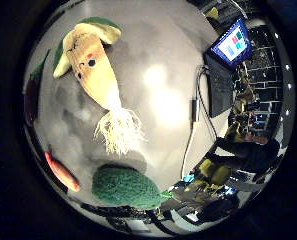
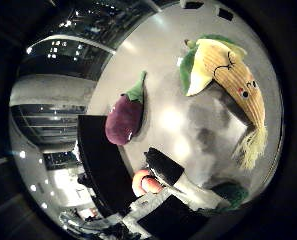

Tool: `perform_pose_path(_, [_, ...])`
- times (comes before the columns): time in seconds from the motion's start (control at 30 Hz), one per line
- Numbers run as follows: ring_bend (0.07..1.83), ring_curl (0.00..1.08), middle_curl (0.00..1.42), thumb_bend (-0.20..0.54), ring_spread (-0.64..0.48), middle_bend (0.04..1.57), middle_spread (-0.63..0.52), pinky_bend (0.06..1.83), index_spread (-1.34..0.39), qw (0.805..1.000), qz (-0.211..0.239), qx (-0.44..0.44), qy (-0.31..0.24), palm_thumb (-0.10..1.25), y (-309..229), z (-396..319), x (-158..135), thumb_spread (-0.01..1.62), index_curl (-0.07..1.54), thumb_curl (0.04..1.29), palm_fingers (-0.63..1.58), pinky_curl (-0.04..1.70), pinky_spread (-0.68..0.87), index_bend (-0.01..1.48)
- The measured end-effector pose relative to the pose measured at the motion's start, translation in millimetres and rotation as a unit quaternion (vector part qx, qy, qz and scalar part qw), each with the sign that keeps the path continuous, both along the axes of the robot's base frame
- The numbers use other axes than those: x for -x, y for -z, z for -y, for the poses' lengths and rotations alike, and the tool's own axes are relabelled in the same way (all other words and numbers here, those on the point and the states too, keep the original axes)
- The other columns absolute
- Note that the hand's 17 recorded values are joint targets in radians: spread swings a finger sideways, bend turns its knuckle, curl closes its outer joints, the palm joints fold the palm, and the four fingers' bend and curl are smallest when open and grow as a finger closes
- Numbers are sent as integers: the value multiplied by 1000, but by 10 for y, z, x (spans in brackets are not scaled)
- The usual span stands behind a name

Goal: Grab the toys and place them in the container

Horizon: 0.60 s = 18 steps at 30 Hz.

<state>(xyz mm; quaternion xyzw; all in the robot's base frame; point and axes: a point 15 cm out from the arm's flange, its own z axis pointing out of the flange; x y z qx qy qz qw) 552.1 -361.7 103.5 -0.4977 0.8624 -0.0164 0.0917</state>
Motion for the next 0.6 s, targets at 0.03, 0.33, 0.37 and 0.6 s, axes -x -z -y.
perform_pose_path(0.03, [460,251,327,-24,243,276,210,528,-186,1000,1,1,1,537,32,10,-7,1046,247,302,128,291,440,144])
perform_pose_path(0.33, [568,258,327,-21,278,291,190,644,-212,1000,-10,2,9,564,398,97,60,1036,233,308,227,305,502,136])
perform_pose_path(0.37, [583,258,327,-23,279,293,185,671,-215,1000,-13,1,9,567,439,105,79,1035,231,309,235,310,514,137])
perform_pose_path(0.6, [969,318,362,-23,53,461,8,864,-291,1000,-26,-5,11,601,539,138,182,1024,211,318,729,326,335,182])
